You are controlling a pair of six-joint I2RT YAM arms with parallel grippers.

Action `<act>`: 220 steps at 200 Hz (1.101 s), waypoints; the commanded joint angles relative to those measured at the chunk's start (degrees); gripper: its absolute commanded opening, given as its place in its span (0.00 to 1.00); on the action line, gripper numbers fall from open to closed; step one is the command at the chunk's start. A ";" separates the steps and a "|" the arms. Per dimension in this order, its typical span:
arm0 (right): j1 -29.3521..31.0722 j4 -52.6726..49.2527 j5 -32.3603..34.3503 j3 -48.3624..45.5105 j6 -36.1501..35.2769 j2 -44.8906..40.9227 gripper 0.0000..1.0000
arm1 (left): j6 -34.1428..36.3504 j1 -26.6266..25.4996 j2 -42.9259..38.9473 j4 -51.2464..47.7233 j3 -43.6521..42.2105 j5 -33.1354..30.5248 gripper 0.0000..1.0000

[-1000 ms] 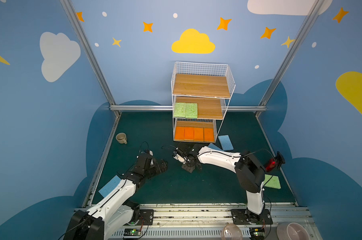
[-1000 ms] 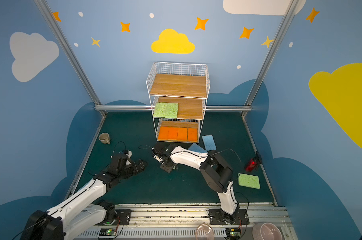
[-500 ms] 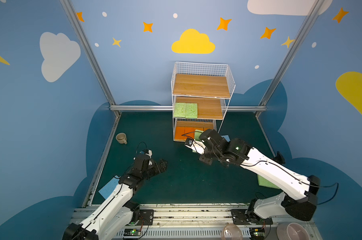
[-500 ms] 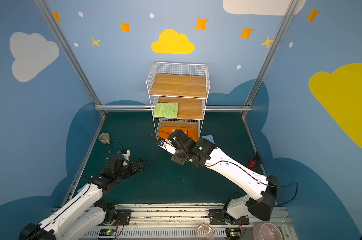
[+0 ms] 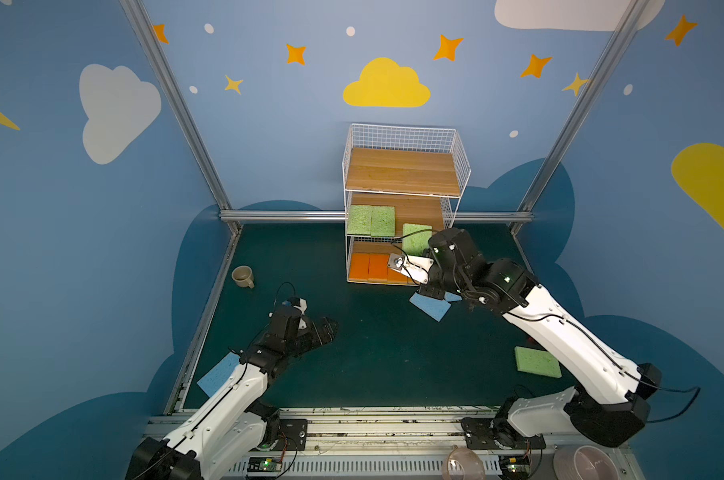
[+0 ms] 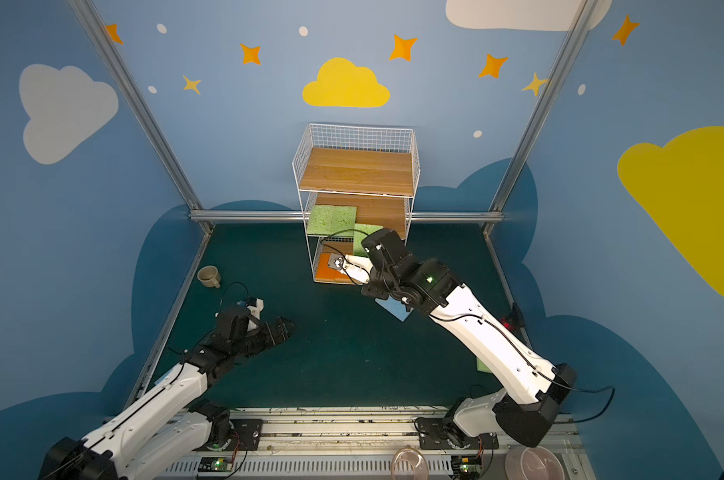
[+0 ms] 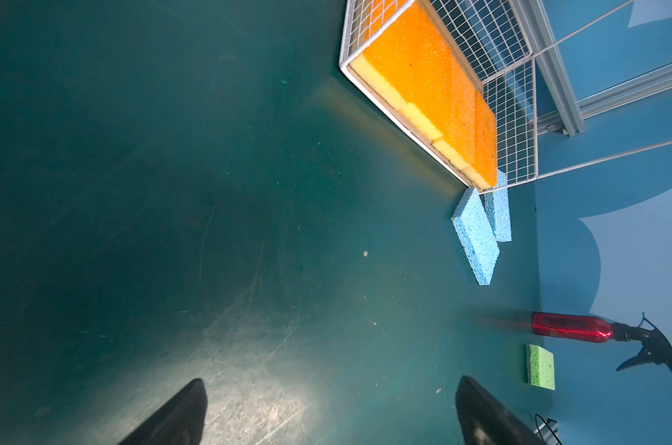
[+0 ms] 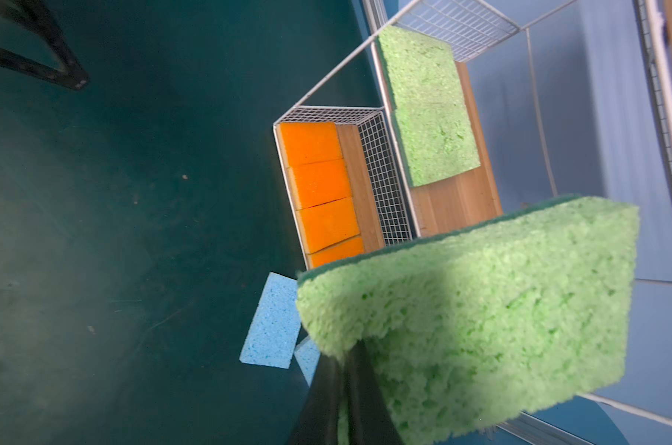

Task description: Place and organize the cleaning sponges onto the shelf

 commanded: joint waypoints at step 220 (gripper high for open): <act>-12.28 4.86 -8.74 16.02 -9.13 22.18 0.11 | 1.89 -0.22 10.32 9.02 0.99 0.44 1.00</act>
